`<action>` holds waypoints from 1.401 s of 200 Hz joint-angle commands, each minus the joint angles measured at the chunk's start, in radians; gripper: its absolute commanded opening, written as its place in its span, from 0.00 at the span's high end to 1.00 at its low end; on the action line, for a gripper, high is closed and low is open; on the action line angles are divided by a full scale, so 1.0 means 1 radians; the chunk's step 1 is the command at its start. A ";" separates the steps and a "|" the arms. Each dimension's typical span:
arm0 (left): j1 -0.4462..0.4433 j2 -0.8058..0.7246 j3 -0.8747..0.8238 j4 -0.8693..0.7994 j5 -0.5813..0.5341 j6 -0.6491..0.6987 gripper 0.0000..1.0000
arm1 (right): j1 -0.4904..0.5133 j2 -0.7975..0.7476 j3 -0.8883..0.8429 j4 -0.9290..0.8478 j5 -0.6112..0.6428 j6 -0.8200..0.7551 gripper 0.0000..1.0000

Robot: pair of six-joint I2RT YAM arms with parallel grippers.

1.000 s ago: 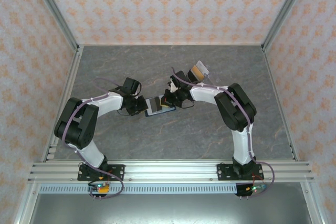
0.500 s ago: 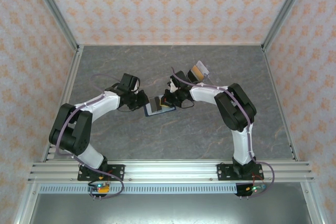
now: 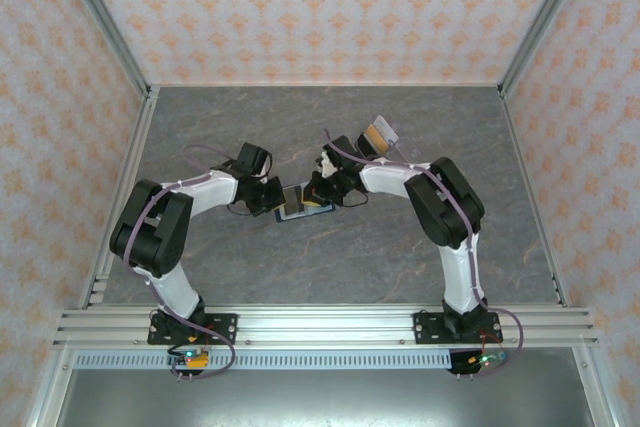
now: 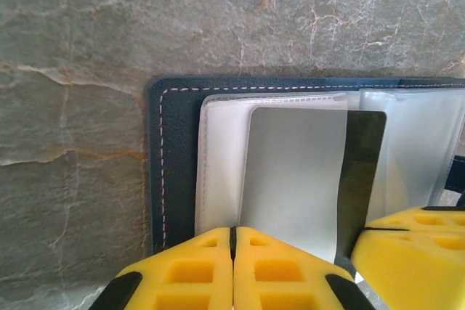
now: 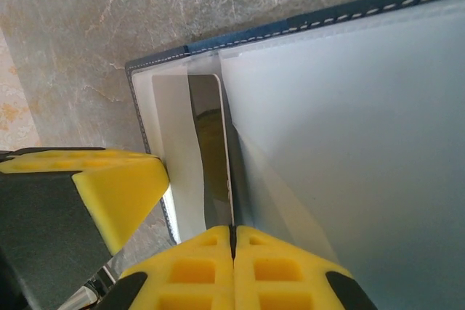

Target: Take the credit cards out of the card holder

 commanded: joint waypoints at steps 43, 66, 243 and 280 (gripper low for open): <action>-0.011 0.021 -0.008 0.000 -0.012 -0.006 0.97 | 0.000 0.035 0.045 0.048 -0.032 0.024 0.83; -0.011 0.022 -0.008 -0.004 -0.018 -0.006 0.97 | 0.000 0.048 0.052 0.038 -0.026 0.025 0.81; 0.001 -0.087 0.033 -0.110 -0.068 0.026 0.61 | -0.001 -0.236 0.118 -0.377 0.344 -0.446 1.00; 0.022 -0.183 0.046 -0.176 -0.121 0.033 0.34 | -0.035 -0.362 0.129 -0.437 0.551 -0.565 1.00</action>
